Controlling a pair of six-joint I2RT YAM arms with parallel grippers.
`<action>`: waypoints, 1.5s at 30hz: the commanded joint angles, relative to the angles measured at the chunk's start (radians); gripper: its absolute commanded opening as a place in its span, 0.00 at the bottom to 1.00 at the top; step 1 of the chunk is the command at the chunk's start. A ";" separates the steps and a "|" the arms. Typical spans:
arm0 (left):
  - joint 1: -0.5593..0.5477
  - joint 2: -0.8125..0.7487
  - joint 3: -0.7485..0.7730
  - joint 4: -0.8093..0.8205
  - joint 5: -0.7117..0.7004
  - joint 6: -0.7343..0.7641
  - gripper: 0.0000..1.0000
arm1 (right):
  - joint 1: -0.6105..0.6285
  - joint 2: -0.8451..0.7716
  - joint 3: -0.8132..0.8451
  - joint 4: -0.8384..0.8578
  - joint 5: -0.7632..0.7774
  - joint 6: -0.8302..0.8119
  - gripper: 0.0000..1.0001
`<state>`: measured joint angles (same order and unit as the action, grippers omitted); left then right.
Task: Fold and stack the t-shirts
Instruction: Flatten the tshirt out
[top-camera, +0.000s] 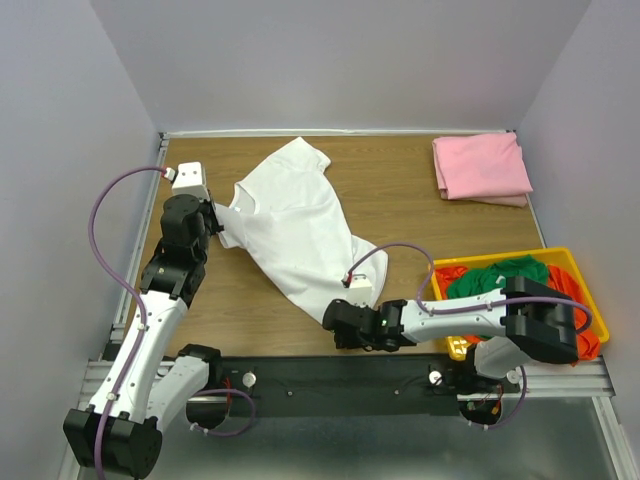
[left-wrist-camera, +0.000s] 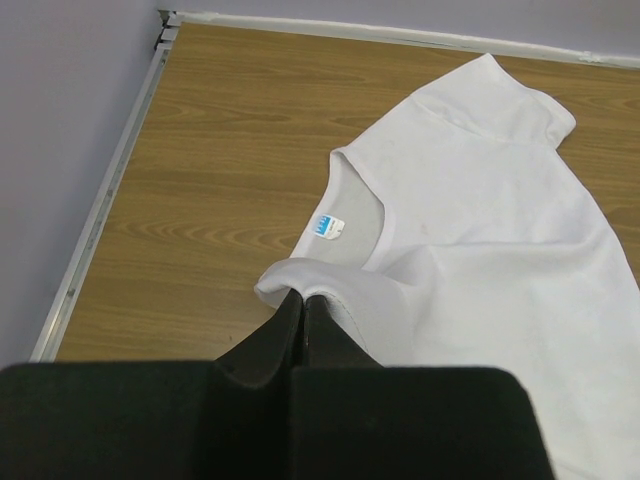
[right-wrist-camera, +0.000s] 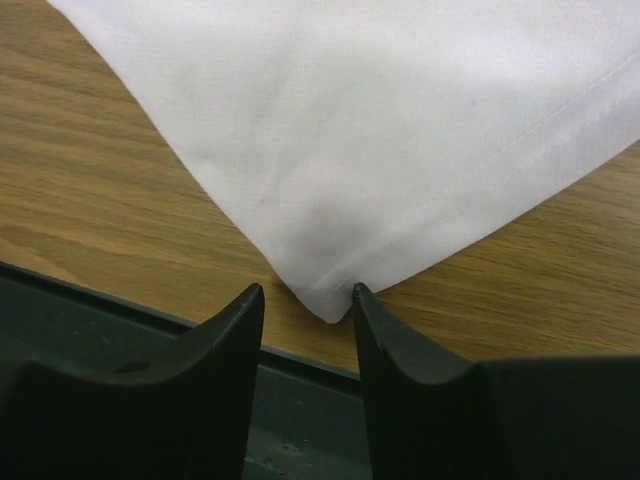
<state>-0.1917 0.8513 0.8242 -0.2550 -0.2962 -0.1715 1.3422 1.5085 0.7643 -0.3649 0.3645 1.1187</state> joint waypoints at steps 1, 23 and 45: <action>0.006 -0.008 -0.010 0.026 0.023 0.013 0.00 | 0.009 0.039 0.015 -0.071 0.054 0.039 0.45; 0.006 0.029 0.024 0.124 0.189 -0.158 0.00 | -0.230 0.024 0.142 -0.121 0.273 -0.236 0.00; 0.006 0.074 0.805 0.105 0.186 0.020 0.00 | -0.522 -0.238 0.932 -0.106 0.358 -0.910 0.00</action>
<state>-0.1909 0.9817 1.5658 -0.1505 -0.1486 -0.2119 0.8227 1.3190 1.6516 -0.4572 0.7292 0.3145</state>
